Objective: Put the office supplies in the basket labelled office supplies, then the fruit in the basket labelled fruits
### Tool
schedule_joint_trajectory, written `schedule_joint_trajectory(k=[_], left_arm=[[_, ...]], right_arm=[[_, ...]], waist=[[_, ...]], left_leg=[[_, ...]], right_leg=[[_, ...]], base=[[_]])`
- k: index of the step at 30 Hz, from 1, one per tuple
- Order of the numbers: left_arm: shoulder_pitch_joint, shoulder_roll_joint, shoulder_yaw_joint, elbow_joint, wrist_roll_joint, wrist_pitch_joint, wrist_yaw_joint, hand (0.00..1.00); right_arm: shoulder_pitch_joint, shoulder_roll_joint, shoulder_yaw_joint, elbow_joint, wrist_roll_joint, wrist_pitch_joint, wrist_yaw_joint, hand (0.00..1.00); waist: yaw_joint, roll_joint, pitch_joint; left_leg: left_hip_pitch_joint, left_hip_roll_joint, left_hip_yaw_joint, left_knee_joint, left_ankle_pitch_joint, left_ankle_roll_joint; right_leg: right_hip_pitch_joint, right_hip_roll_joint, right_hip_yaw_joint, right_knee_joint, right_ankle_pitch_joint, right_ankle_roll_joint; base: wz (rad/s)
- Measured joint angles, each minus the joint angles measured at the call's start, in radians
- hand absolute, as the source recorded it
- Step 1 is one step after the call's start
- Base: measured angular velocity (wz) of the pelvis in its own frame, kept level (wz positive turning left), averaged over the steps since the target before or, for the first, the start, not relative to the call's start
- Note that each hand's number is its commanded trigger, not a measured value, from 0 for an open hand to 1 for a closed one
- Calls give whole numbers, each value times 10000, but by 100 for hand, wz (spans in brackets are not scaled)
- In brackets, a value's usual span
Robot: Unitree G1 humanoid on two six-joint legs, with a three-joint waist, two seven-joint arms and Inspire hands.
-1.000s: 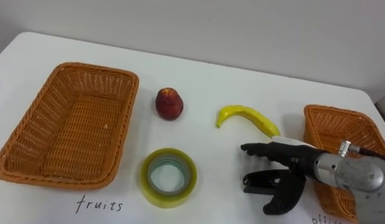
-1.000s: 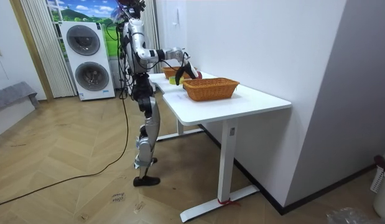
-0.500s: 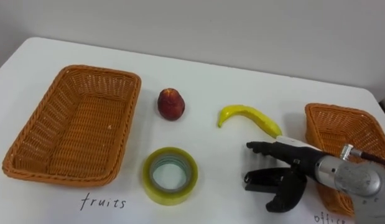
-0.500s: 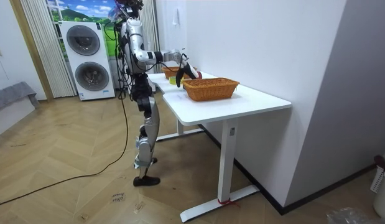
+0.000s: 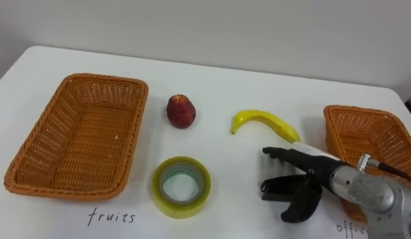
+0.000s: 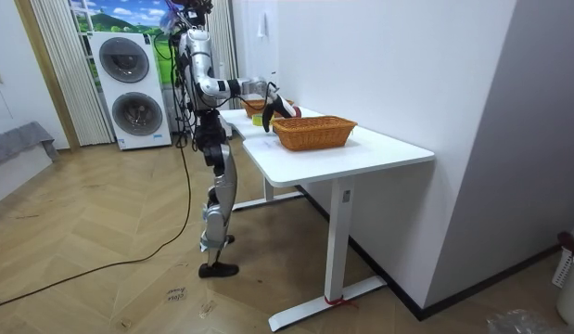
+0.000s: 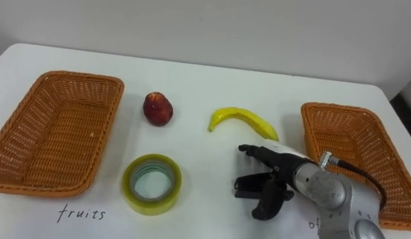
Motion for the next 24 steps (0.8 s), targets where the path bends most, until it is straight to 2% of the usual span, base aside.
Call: schedule_joint_trajectory(k=[9,15,18,24], left_arm=[[3,-8,-22,-1,19,13,8,0],[-8,0,-338,-4,126,36,12,0],[10,-6,-396,-77,126,104,-23,0],[-11,-92,-398,-341,113,185,37,0]], right_arm=[[5,64,21,3,-57,9,-103,0],[145,101,307,-1,-255,10,-306,0],[282,228,416,7,-397,22,-458,0],[323,258,651,168,-475,129,-748,0]], waist=[[-2,-8,-1],[-27,-138,-7],[1,-205,-37],[17,-207,-36]], left_leg=[[-2,-1,0,-19,0,0],[-2,2,-20,-18,0,0],[9,9,-29,-5,0,1],[19,16,-29,18,0,-1]], right_leg=[[-20,-1,5,1,1,-1],[-22,4,-2,1,1,-1],[-37,10,-20,0,2,-2],[-1,18,-5,0,17,-18]], base=[[0],[0],[0],[0]])
